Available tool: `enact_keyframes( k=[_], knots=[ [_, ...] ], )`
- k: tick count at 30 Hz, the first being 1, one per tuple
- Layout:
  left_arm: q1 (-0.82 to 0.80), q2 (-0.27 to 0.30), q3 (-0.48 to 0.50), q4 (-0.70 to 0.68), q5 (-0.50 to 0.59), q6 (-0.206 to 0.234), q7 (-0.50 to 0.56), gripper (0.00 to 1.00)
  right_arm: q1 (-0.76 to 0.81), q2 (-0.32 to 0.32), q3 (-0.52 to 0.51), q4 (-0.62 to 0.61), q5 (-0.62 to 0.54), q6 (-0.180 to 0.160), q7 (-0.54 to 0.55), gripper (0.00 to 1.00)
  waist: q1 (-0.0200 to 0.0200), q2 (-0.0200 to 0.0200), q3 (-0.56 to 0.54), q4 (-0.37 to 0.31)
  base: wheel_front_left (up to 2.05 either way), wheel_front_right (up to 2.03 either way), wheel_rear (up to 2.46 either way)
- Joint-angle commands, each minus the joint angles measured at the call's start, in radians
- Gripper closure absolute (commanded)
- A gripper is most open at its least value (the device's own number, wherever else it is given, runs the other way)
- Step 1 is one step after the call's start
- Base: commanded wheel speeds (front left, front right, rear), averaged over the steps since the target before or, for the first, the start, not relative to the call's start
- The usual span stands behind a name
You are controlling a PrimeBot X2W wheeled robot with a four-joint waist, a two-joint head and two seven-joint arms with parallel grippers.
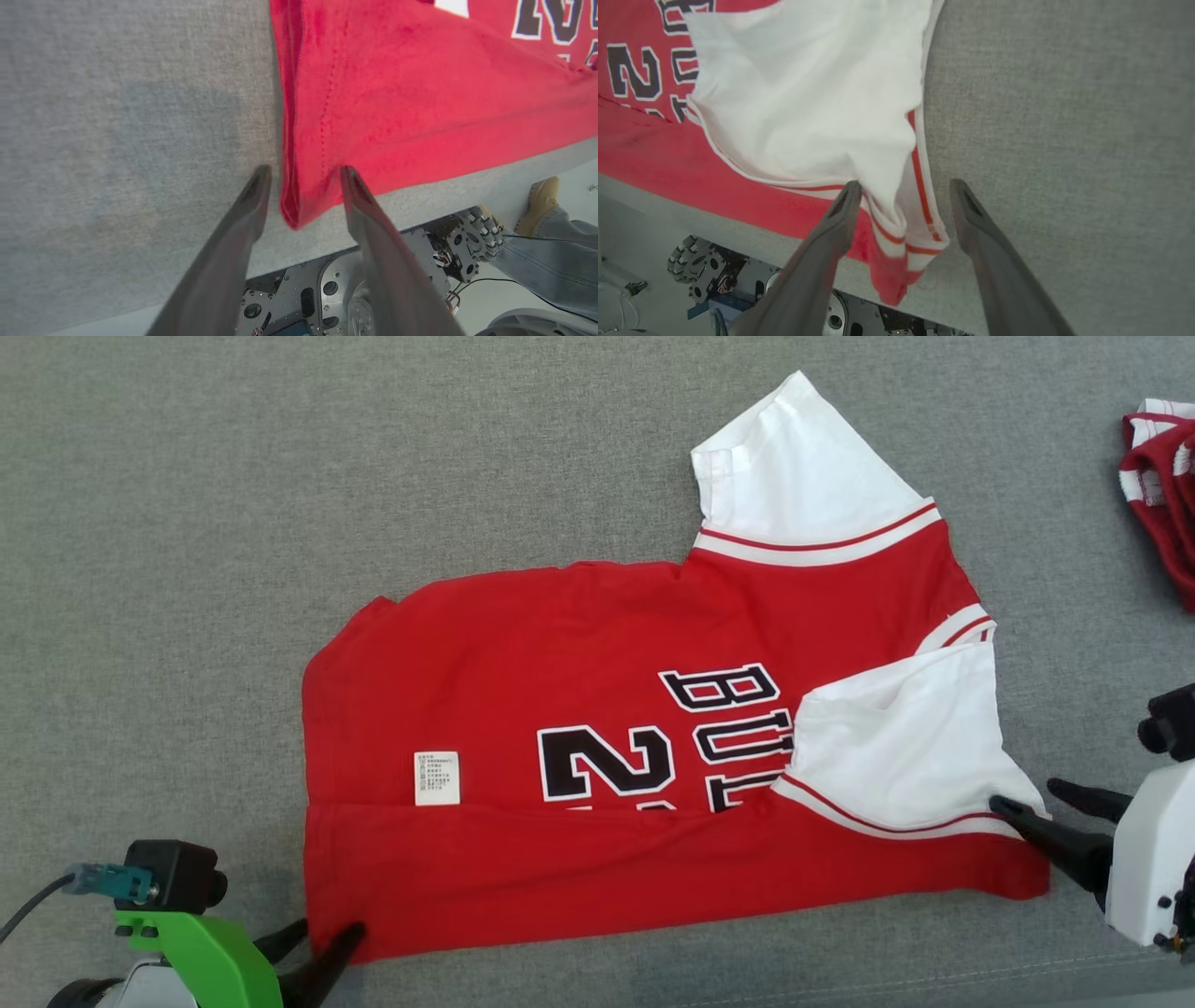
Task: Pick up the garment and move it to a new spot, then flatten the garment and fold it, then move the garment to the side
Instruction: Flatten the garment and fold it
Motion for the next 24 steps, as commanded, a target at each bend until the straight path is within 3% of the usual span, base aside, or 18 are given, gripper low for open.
enact_keyframes(
  k=[1, 6, 11, 14, 19, 24],
  knots=[
    [0.018, 0.006, 0.010, 0.000, 0.008, 0.003, -0.011, 0.00, -0.009, -0.008, -0.005, -0.006, -0.017, 0.000, -0.010, 0.00, 0.0000, 0.0000, -0.002, 0.002, 0.00, 0.00, 0.00],
    [0.030, 0.076, 0.051, -0.051, 0.028, 0.011, -0.033, 0.00, -0.055, -0.028, -0.061, -0.052, -0.001, 0.000, -0.029, 0.00, 0.0000, 0.0000, -0.001, 0.004, 0.00, 0.00, 0.00],
    [-0.112, 0.118, 0.107, -0.093, 0.089, 0.014, -0.029, 0.00, -0.238, -0.045, -0.051, -0.053, -0.047, 0.000, -0.076, 0.00, 0.0000, 0.0000, 0.052, 0.011, 0.00, 0.00, 0.00],
    [-0.257, 0.067, 0.080, -0.059, 0.135, -0.008, 0.011, 0.00, -0.406, -0.041, 0.020, 0.012, -0.108, 0.000, -0.104, 0.00, 0.0000, 0.0000, 0.093, 0.018, 0.00, 0.00, 0.00],
    [-0.478, -0.016, -0.007, 0.075, 0.237, -0.060, 0.096, 0.00, -0.708, 0.040, 0.194, 0.210, -0.195, -0.001, -0.140, 0.00, 0.0000, 0.0000, 0.161, 0.017, 0.00, 0.00, 0.00],
    [-0.592, -0.075, -0.049, 0.172, 0.267, -0.112, 0.130, 0.00, -0.883, 0.096, 0.296, 0.365, -0.222, 0.000, -0.159, 0.00, 0.0000, 0.0000, 0.195, 0.043, 0.00, 0.00, 0.00]
  ],
)
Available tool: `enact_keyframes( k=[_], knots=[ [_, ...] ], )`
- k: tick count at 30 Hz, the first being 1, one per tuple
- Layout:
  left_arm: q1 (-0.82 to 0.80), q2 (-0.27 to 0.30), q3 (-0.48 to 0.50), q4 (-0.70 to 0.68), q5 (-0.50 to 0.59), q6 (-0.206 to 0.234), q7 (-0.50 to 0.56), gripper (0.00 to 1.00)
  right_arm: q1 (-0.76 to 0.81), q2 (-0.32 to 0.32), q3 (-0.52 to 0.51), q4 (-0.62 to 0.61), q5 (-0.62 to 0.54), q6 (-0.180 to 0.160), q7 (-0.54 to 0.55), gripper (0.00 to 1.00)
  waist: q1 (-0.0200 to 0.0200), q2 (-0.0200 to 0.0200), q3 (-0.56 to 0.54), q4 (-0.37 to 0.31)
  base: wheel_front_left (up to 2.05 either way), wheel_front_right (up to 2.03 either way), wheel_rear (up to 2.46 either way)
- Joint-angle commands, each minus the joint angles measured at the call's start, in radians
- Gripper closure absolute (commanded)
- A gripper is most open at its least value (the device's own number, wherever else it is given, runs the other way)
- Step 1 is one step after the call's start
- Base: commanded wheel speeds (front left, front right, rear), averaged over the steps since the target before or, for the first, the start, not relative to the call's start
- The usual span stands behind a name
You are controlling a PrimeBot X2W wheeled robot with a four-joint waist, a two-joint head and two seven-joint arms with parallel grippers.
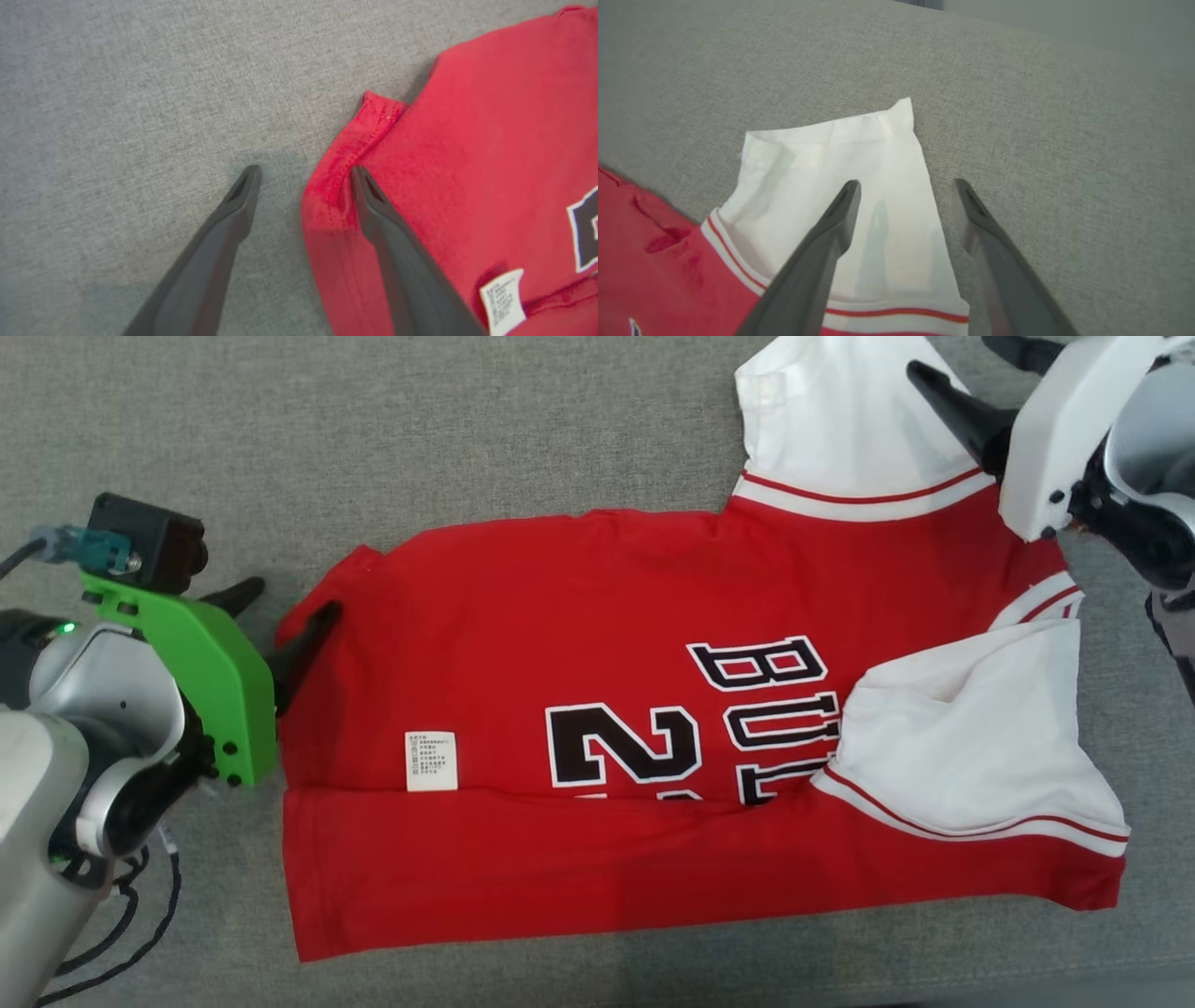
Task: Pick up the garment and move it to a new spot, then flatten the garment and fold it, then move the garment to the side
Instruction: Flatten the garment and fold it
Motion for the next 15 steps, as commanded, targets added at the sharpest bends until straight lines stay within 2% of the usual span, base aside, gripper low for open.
enact_keyframes(
  k=[1, 7, 15],
  knots=[
    [-0.023, -0.008, -0.005, 0.013, 0.009, -0.011, 0.003, 0.00, -0.027, -0.008, 0.004, 0.019, -0.007, -0.001, -0.005, 0.00, -0.0003, 0.0000, 0.033, 0.029, 0.00, 0.00, 0.00],
    [-0.116, -0.106, -0.060, 0.125, 0.027, -0.087, 0.005, 0.00, -0.154, -0.017, 0.071, 0.177, -0.014, -0.001, -0.027, 0.00, -0.0003, 0.0000, 0.050, 0.081, 0.00, 0.00, 0.00],
    [-0.148, -0.200, -0.090, 0.213, 0.038, -0.119, -0.052, 0.00, -0.203, -0.008, 0.155, 0.265, 0.051, -0.001, -0.034, 0.00, -0.0003, 0.0000, 0.050, 0.103, 0.00, 0.00, 0.00]
  ],
)
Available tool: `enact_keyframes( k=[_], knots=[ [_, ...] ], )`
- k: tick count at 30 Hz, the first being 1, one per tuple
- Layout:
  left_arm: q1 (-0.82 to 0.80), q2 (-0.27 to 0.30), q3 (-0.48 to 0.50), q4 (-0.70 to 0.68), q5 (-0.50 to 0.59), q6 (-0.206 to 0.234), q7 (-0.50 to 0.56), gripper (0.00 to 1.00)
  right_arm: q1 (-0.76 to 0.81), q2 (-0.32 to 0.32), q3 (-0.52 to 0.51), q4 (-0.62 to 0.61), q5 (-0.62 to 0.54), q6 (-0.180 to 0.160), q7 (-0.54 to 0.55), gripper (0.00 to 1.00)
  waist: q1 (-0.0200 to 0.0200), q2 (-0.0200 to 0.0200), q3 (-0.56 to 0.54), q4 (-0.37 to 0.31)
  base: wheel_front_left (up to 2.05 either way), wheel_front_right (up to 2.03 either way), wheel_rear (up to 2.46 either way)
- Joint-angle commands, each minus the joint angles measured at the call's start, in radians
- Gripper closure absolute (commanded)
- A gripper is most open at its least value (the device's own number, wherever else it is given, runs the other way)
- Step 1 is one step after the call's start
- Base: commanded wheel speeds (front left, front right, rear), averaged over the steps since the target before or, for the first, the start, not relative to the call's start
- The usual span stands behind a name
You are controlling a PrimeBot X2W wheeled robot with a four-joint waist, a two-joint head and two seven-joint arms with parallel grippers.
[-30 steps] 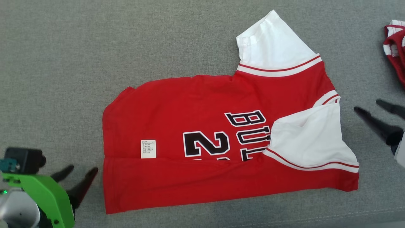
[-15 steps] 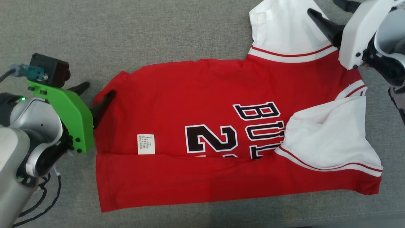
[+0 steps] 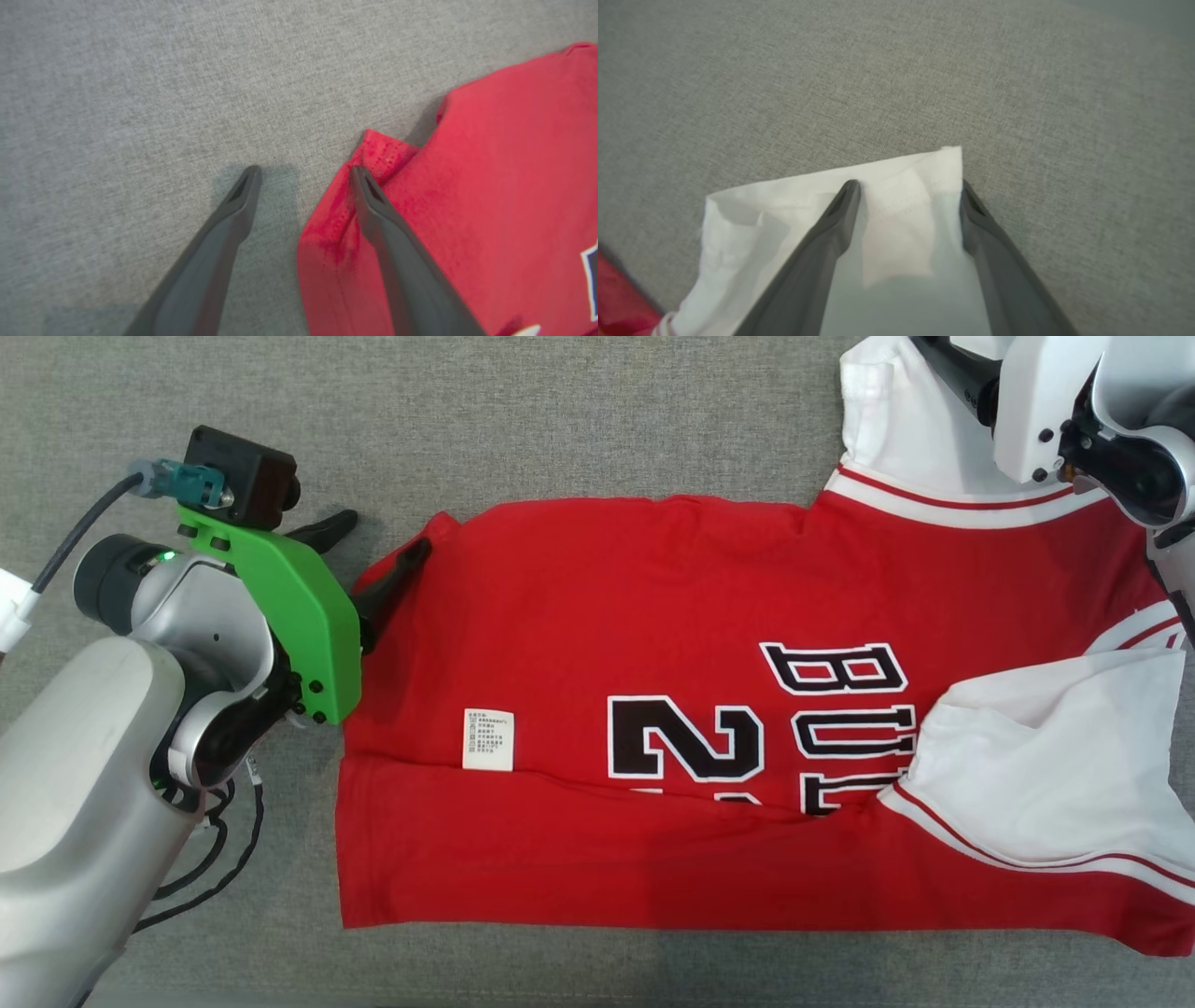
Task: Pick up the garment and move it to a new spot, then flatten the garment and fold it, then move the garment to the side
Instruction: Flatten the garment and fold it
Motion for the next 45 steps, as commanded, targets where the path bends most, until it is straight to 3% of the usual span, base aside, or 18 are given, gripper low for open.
enact_keyframes(
  k=[1, 8, 13, 21, 22, 23, 24, 33, 45],
  knots=[
    [0.008, -0.020, -0.022, 0.021, 0.000, -0.010, 0.005, 0.00, 0.000, -0.006, 0.010, 0.012, 0.009, 0.000, 0.003, 0.00, -0.0001, -0.0001, -0.001, 0.001, 0.00, 0.00, 0.00],
    [-0.004, -0.055, -0.024, 0.005, -0.038, -0.046, 0.005, 0.00, 0.004, -0.028, 0.054, 0.036, 0.046, -0.001, -0.005, 0.00, -0.0001, -0.0001, -0.015, -0.004, 0.00, 0.00, 0.00],
    [-0.027, -0.035, 0.001, -0.048, -0.033, -0.015, 0.002, 0.00, 0.005, -0.041, 0.079, 0.041, 0.062, -0.001, -0.012, 0.00, -0.0001, -0.0001, -0.022, -0.008, 0.00, 0.00, 0.00],
    [0.014, -0.051, -0.036, -0.024, -0.061, -0.021, 0.042, 0.00, 0.002, -0.050, 0.108, 0.053, 0.063, -0.001, 0.000, 0.00, -0.0001, -0.0001, -0.008, -0.010, 0.00, 0.00, 0.00],
    [0.012, -0.056, -0.038, -0.013, -0.058, -0.022, 0.036, 0.21, -0.001, -0.049, 0.116, 0.052, 0.062, -0.001, -0.002, 0.65, -0.0001, -0.0001, -0.007, -0.010, 0.00, 0.00, 0.00],
    [0.010, -0.063, -0.035, -0.002, -0.053, -0.021, 0.022, 0.62, -0.001, -0.045, 0.119, 0.052, 0.071, -0.001, -0.006, 1.00, -0.0001, -0.0001, -0.007, -0.009, 0.00, 0.00, 0.00],
    [0.009, -0.070, -0.028, 0.009, -0.053, -0.015, 0.008, 1.00, 0.001, -0.039, 0.122, 0.053, 0.084, -0.001, -0.009, 1.00, -0.0001, -0.0001, -0.009, -0.009, 0.00, 0.00, 0.00],
    [0.042, -0.059, 0.024, 0.008, -0.069, -0.024, -0.095, 1.00, 0.021, -0.062, 0.105, 0.007, 0.152, -0.001, -0.130, 1.00, -0.0001, -0.0001, -0.052, -0.015, 0.00, 0.00, 0.00],
    [0.180, 0.016, 0.096, -0.114, -0.060, 0.059, -0.213, 1.00, 0.144, -0.162, 0.075, -0.152, 0.240, -0.001, -0.342, 1.00, -0.0001, -0.0001, -0.135, -0.052, 0.00, 0.00, 0.00]
  ],
)
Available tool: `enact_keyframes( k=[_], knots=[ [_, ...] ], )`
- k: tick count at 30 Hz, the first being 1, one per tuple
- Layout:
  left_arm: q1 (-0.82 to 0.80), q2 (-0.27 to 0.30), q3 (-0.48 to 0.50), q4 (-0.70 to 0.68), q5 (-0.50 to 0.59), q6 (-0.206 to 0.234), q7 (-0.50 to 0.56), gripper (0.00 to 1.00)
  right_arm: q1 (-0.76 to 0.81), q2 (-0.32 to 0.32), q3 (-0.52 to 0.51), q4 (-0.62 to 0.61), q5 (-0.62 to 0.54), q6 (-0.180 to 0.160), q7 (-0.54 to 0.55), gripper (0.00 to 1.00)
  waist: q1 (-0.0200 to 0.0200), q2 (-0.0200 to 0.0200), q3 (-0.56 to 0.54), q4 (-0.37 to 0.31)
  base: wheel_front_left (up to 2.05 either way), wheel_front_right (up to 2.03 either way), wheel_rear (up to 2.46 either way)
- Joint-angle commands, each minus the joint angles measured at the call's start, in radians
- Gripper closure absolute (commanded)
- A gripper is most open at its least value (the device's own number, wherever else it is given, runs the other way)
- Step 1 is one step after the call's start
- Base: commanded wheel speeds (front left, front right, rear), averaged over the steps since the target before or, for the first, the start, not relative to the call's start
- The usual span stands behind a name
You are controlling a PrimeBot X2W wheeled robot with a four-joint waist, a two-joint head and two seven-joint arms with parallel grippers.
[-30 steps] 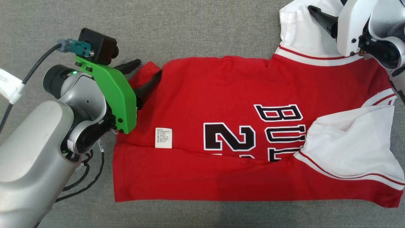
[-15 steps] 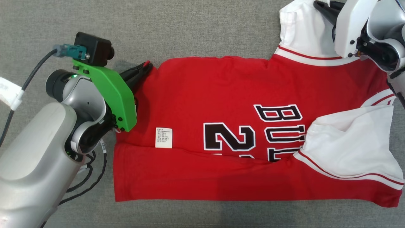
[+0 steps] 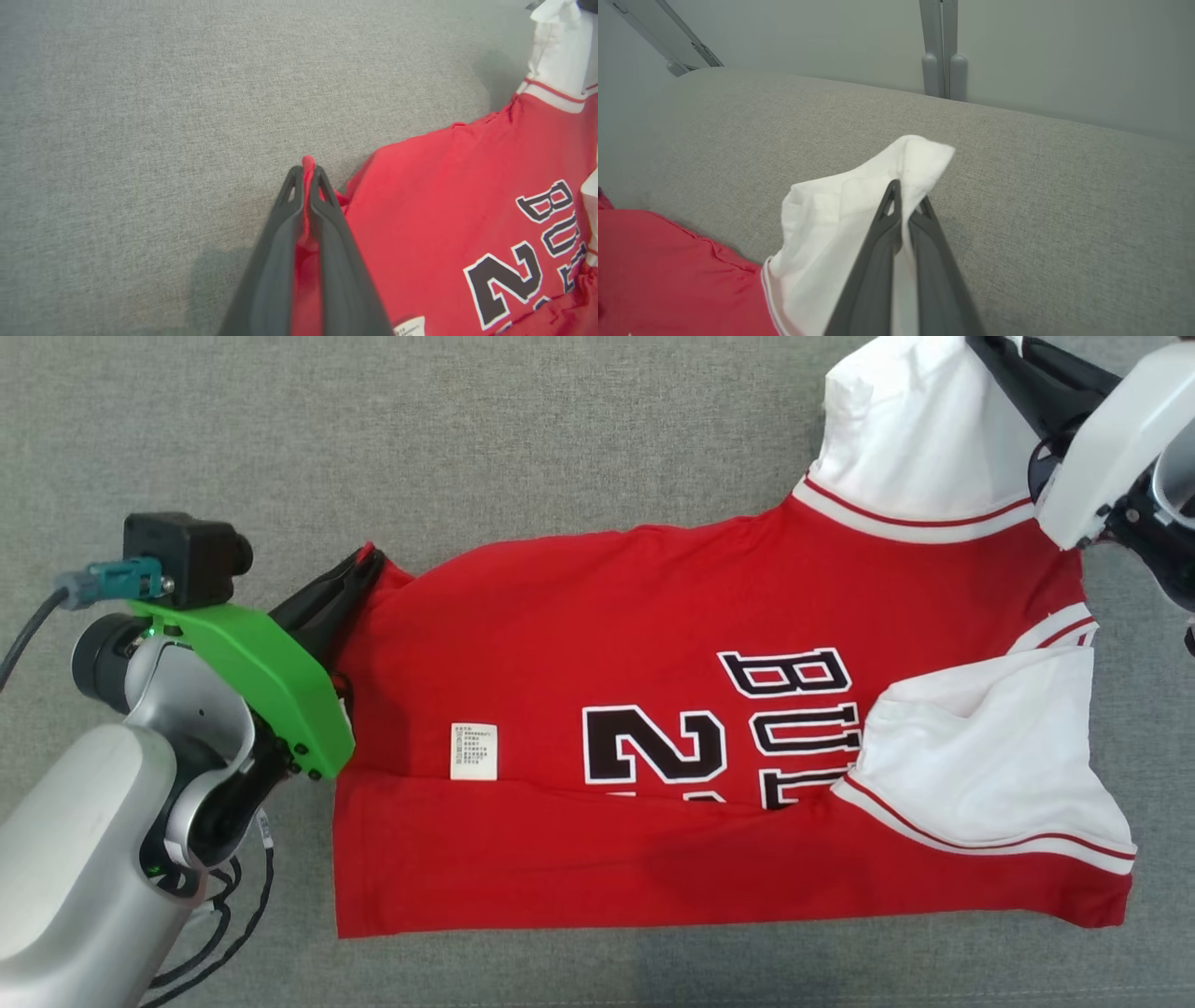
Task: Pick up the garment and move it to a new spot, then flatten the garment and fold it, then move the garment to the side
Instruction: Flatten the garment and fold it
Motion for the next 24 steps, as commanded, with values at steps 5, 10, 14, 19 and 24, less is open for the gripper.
enact_keyframes(
  k=[5, 10, 14, 19, 24],
  knots=[
    [0.102, 0.031, 0.029, -0.062, 0.000, 0.044, -0.068, 1.00, 0.140, -0.055, -0.031, -0.117, 0.045, -0.001, -0.086, 1.00, 0.0000, 0.0000, -0.082, -0.025, 0.00, 0.00, 0.00],
    [0.230, 0.070, 0.042, -0.144, 0.000, 0.080, -0.117, 1.00, 0.359, -0.118, -0.106, -0.251, 0.080, -0.001, -0.133, 1.00, 0.0000, 0.0000, -0.139, -0.040, 0.00, 0.00, 0.00],
    [0.360, 0.097, 0.050, -0.218, -0.014, 0.123, -0.158, 1.00, 0.578, -0.136, -0.185, -0.354, 0.092, -0.001, -0.146, 1.00, 0.0000, 0.0000, -0.161, -0.068, 0.00, 0.00, 0.00],
    [0.510, 0.093, 0.061, -0.289, -0.043, 0.173, -0.220, 1.00, 0.834, -0.080, -0.238, -0.448, 0.072, -0.001, -0.131, 1.00, 0.0000, 0.0000, -0.173, -0.098, 0.00, 0.00, 0.00],
    [0.586, 0.082, 0.068, -0.286, -0.037, 0.193, -0.278, 1.00, 0.953, -0.008, -0.267, -0.457, 0.021, -0.001, -0.132, 1.00, 0.0000, 0.0000, -0.173, -0.112, 0.00, 0.00, 0.00]
  ],
)
